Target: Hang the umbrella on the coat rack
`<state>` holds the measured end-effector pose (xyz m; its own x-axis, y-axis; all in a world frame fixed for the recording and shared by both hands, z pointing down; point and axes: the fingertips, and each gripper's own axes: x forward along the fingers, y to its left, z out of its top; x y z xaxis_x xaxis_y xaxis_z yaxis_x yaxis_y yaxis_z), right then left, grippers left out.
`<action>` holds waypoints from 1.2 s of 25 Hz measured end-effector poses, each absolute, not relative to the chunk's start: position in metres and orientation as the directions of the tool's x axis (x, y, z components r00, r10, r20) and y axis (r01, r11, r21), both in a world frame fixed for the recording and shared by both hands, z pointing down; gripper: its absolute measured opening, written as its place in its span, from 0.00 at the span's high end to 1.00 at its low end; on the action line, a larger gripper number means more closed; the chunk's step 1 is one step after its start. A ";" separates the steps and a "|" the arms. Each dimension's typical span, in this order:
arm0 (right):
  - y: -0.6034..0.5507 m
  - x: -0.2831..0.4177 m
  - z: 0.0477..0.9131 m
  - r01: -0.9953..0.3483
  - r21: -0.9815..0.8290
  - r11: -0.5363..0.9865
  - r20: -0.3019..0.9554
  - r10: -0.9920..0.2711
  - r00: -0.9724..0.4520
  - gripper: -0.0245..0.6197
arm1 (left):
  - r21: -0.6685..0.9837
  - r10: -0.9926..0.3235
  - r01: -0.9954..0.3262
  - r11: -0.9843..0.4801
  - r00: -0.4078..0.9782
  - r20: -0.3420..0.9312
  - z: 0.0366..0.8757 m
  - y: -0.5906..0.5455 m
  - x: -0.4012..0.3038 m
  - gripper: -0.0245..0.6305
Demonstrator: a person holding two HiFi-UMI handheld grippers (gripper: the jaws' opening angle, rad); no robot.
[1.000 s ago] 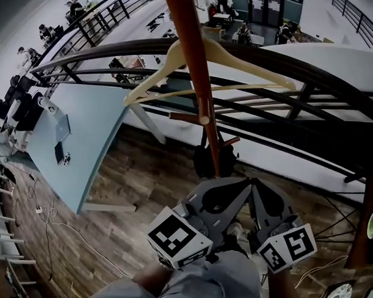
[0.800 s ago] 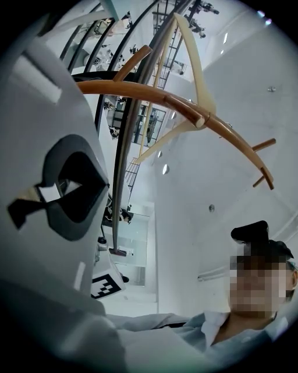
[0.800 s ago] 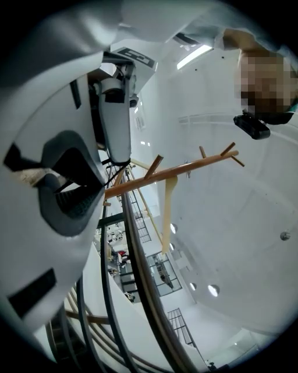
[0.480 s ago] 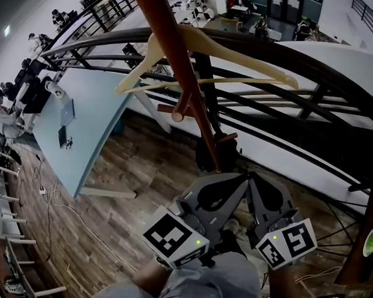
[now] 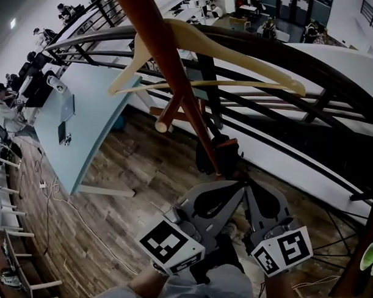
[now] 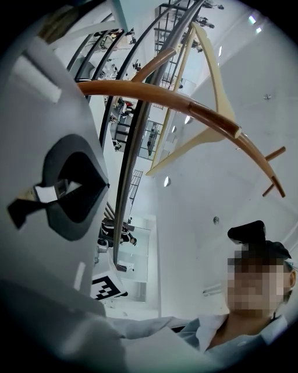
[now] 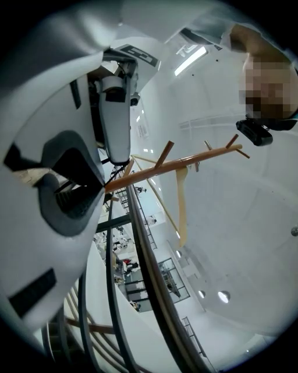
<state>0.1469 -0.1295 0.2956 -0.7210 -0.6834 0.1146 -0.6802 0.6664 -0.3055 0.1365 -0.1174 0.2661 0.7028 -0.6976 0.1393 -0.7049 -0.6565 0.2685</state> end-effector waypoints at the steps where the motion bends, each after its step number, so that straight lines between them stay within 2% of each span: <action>1: -0.130 0.147 0.297 -0.681 -0.305 0.666 0.115 -0.684 -0.720 0.96 | 0.269 -0.699 -0.707 -0.654 0.701 0.144 0.268 -0.118 0.137 0.96; 16: -0.160 0.137 0.326 -0.712 -0.322 0.624 0.139 -0.713 -0.688 0.96 | 0.313 -0.697 -0.713 -0.628 0.694 0.182 0.299 -0.145 0.123 0.96; 26: -0.181 0.126 0.360 -0.703 -0.319 0.636 0.160 -0.695 -0.701 0.96 | 0.298 -0.708 -0.741 -0.602 0.668 0.229 0.333 -0.165 0.111 0.96; 30: -0.188 0.126 0.376 -0.698 -0.292 0.654 0.184 -0.678 -0.712 0.96 | 0.338 -0.717 -0.736 -0.586 0.666 0.207 0.349 -0.171 0.113 0.96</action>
<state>0.1258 -0.1879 0.3761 -0.7120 -0.6776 0.1839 -0.6978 0.6541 -0.2919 0.1128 -0.1712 0.3493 0.6658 -0.7169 0.2069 -0.7363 -0.5863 0.3377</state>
